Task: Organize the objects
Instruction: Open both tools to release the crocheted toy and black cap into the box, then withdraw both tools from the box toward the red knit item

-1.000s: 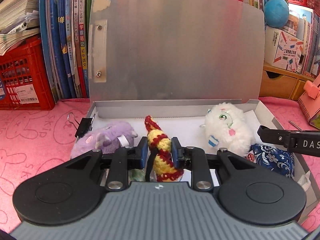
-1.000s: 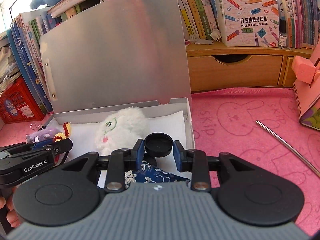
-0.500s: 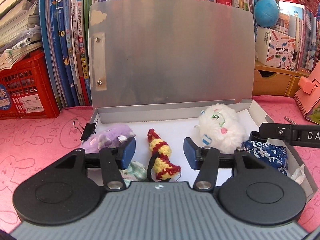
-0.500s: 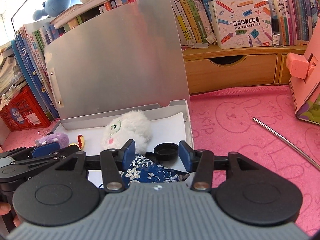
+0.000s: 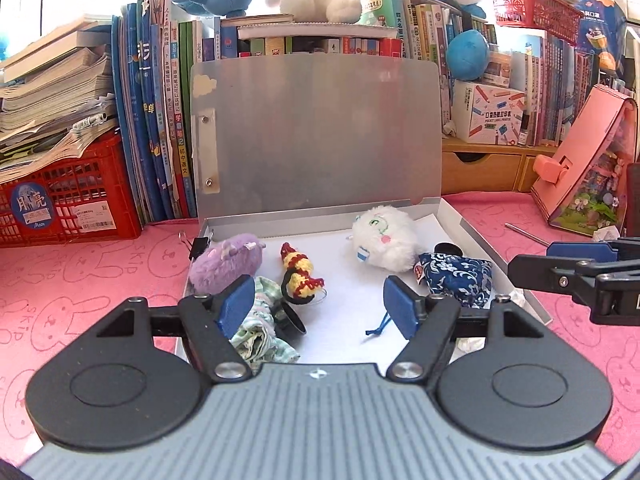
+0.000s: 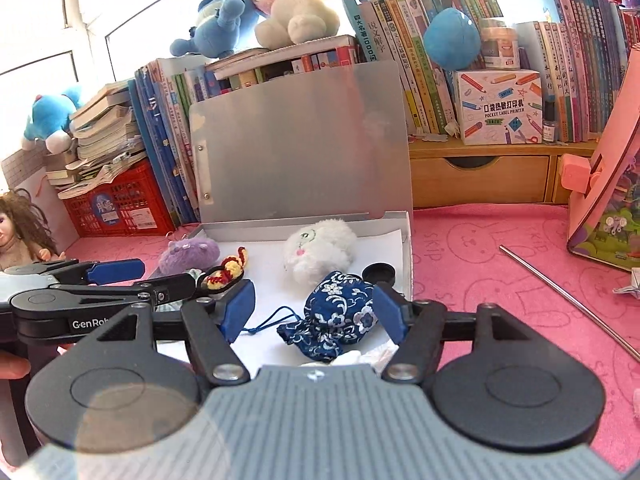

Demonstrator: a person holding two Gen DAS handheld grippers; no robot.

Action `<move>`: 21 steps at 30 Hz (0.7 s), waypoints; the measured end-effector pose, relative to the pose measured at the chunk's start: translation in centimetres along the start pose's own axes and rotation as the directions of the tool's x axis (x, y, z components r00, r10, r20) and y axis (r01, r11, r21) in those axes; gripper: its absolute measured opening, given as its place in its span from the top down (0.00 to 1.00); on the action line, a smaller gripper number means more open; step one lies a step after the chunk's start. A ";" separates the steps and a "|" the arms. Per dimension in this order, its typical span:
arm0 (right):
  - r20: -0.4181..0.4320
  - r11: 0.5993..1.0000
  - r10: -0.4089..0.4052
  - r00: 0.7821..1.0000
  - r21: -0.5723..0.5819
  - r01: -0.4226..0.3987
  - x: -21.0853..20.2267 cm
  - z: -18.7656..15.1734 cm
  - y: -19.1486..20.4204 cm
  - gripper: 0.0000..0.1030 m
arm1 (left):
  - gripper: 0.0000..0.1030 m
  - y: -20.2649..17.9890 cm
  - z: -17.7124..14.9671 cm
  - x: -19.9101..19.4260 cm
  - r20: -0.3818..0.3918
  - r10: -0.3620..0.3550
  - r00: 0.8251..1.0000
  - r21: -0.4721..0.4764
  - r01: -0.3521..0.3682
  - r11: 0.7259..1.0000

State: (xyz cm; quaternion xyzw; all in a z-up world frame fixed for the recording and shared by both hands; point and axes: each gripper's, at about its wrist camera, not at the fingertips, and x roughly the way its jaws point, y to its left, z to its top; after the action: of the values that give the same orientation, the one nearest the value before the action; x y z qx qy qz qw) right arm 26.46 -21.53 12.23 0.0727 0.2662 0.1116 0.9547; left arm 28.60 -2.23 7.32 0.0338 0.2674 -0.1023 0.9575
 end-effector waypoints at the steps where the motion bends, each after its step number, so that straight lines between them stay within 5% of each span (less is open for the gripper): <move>1: 0.003 1.000 0.009 1.000 -0.011 -0.009 -0.7 -0.3 0.3 0.23 | 0.25 -0.1 -0.5 -0.7 0.003 -0.002 1.000 0.008 0.002 1.000; 13: 0.012 0.981 0.157 0.987 -0.115 -0.155 -7.6 -5.1 4.2 0.11 | 0.23 -0.6 -6.0 -9.3 0.035 -0.054 0.998 0.023 0.054 0.998; 21: -0.039 0.956 0.248 0.968 -0.149 -0.251 -9.7 -9.6 6.3 0.06 | 0.22 0.3 -10.4 -13.0 0.026 -0.025 0.999 -0.006 0.025 1.000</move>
State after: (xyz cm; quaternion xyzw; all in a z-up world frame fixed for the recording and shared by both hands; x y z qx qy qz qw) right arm 12.29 -17.11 10.14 0.0313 0.2550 0.2520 0.9330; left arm 12.52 1.61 5.13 0.0263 0.2558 -0.1138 0.9596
